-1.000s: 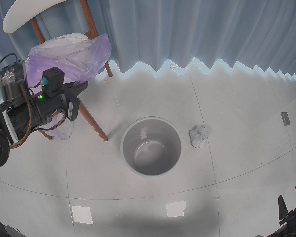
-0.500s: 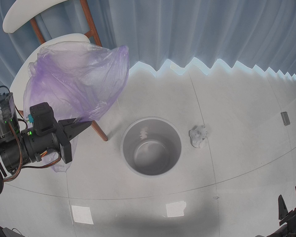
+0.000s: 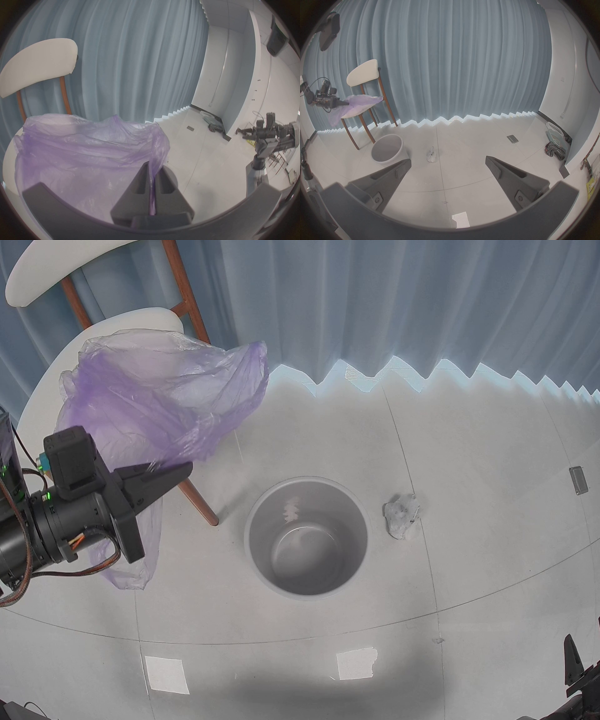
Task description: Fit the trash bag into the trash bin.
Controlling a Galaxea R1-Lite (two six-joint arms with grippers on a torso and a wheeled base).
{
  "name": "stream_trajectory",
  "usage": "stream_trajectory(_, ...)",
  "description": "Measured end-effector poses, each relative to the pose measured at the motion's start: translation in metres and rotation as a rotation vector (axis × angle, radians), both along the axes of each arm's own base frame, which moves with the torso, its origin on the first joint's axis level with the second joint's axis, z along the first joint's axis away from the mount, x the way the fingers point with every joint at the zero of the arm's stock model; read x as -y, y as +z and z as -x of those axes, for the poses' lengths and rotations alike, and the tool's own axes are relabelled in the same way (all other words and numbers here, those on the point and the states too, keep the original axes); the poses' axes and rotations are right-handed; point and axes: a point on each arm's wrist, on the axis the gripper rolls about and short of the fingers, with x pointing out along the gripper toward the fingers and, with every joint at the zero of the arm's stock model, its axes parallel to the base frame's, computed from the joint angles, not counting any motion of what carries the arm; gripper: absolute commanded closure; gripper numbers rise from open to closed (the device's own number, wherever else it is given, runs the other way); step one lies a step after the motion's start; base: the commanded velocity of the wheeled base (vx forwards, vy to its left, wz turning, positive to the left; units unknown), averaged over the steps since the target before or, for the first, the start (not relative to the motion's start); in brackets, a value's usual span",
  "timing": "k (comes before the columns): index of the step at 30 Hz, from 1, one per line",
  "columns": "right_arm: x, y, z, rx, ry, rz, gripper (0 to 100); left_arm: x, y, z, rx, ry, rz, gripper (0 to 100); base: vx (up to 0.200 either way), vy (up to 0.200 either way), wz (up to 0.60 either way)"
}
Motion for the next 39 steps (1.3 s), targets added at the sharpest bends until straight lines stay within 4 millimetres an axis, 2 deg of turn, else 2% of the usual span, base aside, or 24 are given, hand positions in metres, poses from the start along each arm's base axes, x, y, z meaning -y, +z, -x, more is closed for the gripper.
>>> stream_trajectory(9, 0.0, 0.0, 0.0, 0.0, 0.0, 0.0, 0, 0.015, 0.017, 0.006, -0.034, -0.074, 0.114, 100, 0.0, 0.0, 0.0)
stream_trajectory(21, 0.0, 0.0, 0.0, 0.0, 0.0, 0.0, 0, 0.028, 0.019, 0.029, -0.17, -0.189, 0.252, 100, 0.0, 0.0, 0.0)
stream_trajectory(39, 0.0, 0.0, 0.0, 0.0, 0.0, 0.0, 0, 0.041, 0.015, 0.052, -0.226, -0.322, 0.269, 100, 0.0, 0.0, 0.0)
